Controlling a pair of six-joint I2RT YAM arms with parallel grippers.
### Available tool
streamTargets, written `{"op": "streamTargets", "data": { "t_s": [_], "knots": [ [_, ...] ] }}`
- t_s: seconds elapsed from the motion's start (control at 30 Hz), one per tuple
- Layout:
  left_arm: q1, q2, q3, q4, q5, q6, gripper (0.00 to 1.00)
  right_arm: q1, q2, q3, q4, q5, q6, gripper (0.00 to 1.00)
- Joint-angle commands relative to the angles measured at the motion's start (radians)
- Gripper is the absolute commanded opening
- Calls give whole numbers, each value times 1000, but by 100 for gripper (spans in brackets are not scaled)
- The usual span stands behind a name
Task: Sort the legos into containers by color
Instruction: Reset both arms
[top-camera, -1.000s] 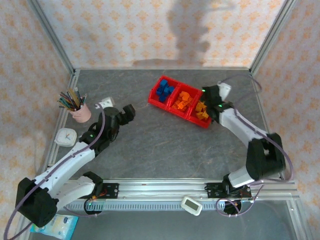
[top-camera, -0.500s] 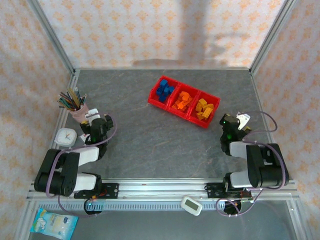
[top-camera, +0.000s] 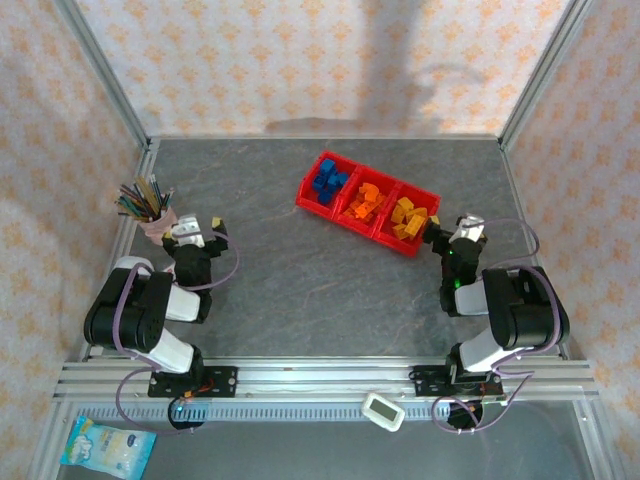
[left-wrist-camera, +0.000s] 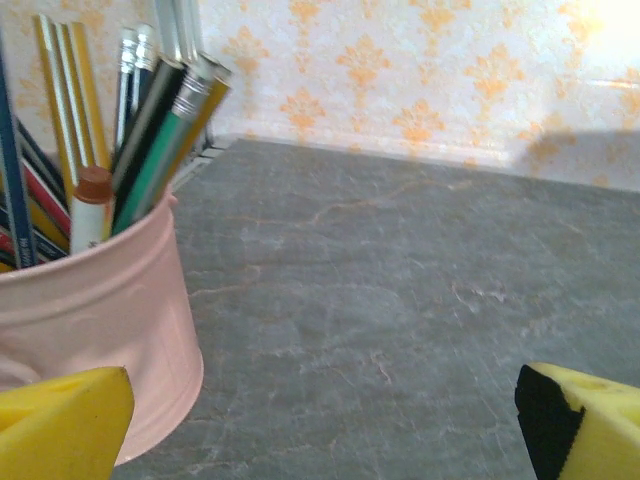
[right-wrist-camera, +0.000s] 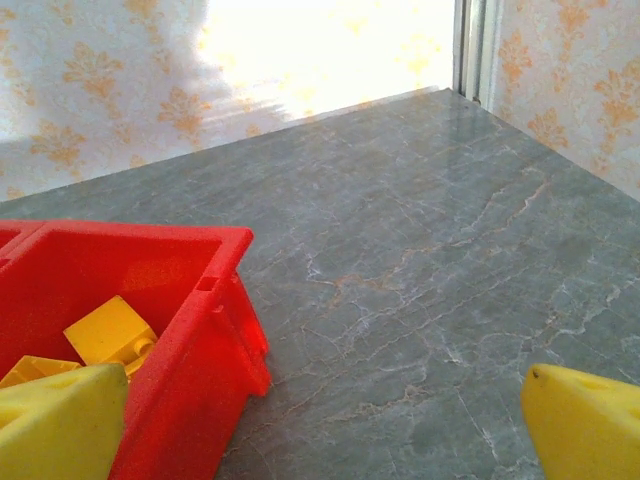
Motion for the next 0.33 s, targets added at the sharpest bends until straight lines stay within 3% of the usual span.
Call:
{"op": "streamTargets", "data": {
  "t_s": [0.0, 0.3],
  "knots": [
    [4, 6, -3, 97, -17, -23, 100, 2, -10, 4, 51, -19, -25, 100],
    [3, 2, 21, 42, 50, -1, 100, -4, -10, 0, 56, -49, -32, 100]
  ]
}}
